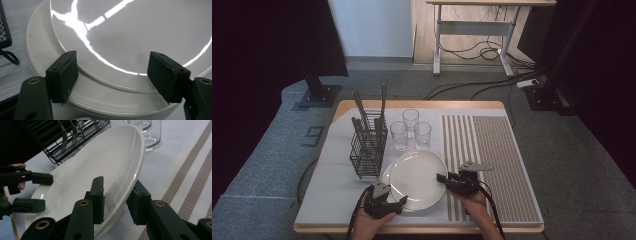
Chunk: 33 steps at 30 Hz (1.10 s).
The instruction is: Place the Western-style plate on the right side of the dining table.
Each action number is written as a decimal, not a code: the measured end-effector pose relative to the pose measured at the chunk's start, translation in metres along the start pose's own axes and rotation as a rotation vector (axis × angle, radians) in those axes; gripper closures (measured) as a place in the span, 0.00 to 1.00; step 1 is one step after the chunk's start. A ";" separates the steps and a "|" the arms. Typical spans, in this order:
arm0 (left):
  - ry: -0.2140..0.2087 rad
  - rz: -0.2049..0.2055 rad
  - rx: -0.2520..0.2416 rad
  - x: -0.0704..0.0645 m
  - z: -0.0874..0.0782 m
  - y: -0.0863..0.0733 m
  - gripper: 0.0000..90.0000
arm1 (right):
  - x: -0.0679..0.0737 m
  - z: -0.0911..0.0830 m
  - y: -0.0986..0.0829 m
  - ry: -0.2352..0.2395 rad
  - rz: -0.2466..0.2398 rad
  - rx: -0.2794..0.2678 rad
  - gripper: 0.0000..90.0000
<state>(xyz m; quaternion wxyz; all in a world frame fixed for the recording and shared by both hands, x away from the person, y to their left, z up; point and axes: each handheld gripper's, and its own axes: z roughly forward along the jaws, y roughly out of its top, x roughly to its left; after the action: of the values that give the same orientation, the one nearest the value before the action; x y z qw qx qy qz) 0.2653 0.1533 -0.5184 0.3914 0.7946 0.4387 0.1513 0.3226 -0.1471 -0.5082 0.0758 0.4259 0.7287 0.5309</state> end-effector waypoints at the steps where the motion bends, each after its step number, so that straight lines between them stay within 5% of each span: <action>1: -0.001 0.000 -0.001 0.000 0.000 0.000 0.27 | 0.000 0.000 0.000 -0.003 0.002 -0.006 0.76; 22: -0.083 -0.109 -0.043 0.020 -0.006 0.000 0.30 | 0.001 -0.007 0.001 -0.008 -0.042 -0.073 0.80; 33: -0.080 -0.128 -0.052 0.026 -0.006 0.001 0.36 | 0.002 -0.012 0.002 0.003 -0.084 -0.114 0.82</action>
<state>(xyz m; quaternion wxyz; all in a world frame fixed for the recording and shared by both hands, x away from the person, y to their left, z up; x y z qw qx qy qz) 0.2772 0.1769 -0.5168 0.4380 0.7600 0.4684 0.1056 0.3158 -0.1538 -0.5012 0.1209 0.3892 0.7146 0.5686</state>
